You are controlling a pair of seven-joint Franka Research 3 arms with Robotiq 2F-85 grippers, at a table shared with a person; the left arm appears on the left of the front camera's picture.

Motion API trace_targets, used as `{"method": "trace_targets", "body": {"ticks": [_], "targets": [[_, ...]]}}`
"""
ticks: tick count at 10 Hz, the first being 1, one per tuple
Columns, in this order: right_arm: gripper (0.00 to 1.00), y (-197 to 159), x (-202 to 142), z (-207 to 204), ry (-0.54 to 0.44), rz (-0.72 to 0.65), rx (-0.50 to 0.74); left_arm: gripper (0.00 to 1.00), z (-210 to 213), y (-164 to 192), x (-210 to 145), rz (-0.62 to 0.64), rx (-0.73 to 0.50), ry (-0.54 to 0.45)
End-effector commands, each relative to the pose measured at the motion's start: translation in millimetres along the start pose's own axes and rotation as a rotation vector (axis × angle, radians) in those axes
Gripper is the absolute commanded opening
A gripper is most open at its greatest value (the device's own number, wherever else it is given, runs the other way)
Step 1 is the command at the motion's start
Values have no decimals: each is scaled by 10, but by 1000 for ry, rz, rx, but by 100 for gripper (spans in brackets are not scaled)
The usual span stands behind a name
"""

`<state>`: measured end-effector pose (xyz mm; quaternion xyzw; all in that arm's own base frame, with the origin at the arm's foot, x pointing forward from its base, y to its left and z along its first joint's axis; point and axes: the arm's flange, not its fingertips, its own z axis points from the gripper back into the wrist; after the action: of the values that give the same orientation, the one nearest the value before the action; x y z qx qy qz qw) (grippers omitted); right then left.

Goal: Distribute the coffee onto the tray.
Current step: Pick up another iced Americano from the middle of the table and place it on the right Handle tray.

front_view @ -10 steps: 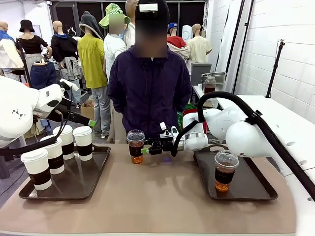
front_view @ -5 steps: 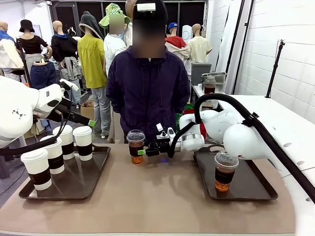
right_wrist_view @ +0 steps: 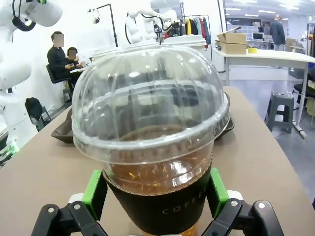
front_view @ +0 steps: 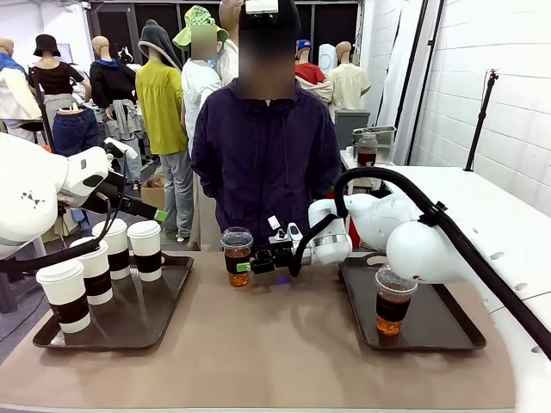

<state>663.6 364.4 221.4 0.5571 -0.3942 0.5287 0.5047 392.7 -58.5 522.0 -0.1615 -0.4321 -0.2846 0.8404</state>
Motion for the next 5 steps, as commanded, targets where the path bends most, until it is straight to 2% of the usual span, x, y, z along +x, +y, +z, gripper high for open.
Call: {"method": "trace_targets", "body": {"ticks": [1, 3, 5], "targets": [[91, -75, 56, -41, 17, -44, 14, 100, 4, 6, -4, 2, -2, 3], [52, -78, 52, -47, -4, -30, 4, 100, 4, 6, -4, 2, -2, 3], [52, -78, 67, -29, -10, -24, -9, 100, 4, 6, -4, 2, -2, 3]]}}
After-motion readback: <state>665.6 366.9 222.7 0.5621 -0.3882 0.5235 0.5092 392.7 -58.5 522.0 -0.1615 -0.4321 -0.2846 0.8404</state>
